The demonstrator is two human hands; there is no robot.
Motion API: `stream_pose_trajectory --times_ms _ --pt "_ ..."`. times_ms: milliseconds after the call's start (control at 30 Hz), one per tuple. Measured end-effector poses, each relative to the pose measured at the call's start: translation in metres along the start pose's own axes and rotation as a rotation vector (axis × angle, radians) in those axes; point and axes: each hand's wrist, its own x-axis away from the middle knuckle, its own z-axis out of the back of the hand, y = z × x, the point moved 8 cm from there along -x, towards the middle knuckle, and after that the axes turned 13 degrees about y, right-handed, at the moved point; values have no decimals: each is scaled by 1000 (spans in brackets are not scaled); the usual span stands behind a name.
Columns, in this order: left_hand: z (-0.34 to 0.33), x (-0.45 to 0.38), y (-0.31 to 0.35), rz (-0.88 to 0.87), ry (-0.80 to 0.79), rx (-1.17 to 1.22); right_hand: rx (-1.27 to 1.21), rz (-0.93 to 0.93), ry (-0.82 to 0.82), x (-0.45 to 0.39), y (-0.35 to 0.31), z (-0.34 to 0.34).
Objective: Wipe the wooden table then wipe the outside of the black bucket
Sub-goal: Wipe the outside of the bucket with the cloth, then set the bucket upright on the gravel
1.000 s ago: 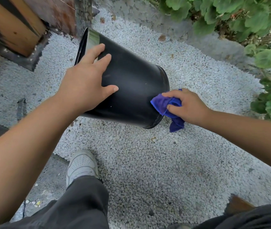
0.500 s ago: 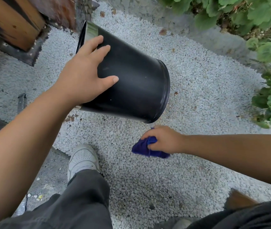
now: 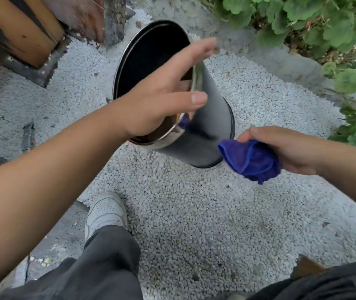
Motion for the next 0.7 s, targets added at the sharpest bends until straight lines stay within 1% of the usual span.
stream_pose_trajectory --times_ms 33,67,100,167,200,233,267,300,333,367,400,433,467,533,600,633,667,700 --pt "-4 -7 3 -26 -45 -52 67 19 70 5 -3 12" --pt "-4 -14 7 -59 -49 -110 135 43 129 10 -8 22" --pt "2 -22 11 -82 -4 -151 206 72 176 14 -16 29" --pt "33 -33 9 -60 212 -207 411 162 262 21 -36 38" --pt "56 -36 5 -39 368 -327 545 212 299 24 -46 40" --pt "79 -36 -2 6 511 -535 680 257 333 26 -57 41" --pt "98 -34 -14 108 593 -724 801 293 361 28 -67 41" --pt "110 -31 -31 252 603 -819 891 312 373 30 -75 39" --pt "115 -27 -50 406 564 -787 949 310 370 31 -80 36" --pt "112 -26 -65 516 504 -665 985 290 366 31 -82 34" --pt "104 -27 -72 572 454 -526 1013 257 366 30 -81 35" --pt "97 -32 -73 582 408 -441 1032 212 364 29 -79 35" --pt "91 -41 -70 550 360 -446 1053 164 355 27 -74 36" --pt "87 -63 -60 471 318 -583 1023 64 296 27 -60 29" --pt "90 -83 -54 422 349 -706 788 -92 180 28 -39 12" --pt "90 -90 -54 419 351 -720 652 -190 116 29 -26 -1" --pt "87 -93 -54 430 330 -723 548 -263 62 30 -15 -14" --pt "84 -96 -55 435 297 -733 485 -295 32 29 -7 -25"
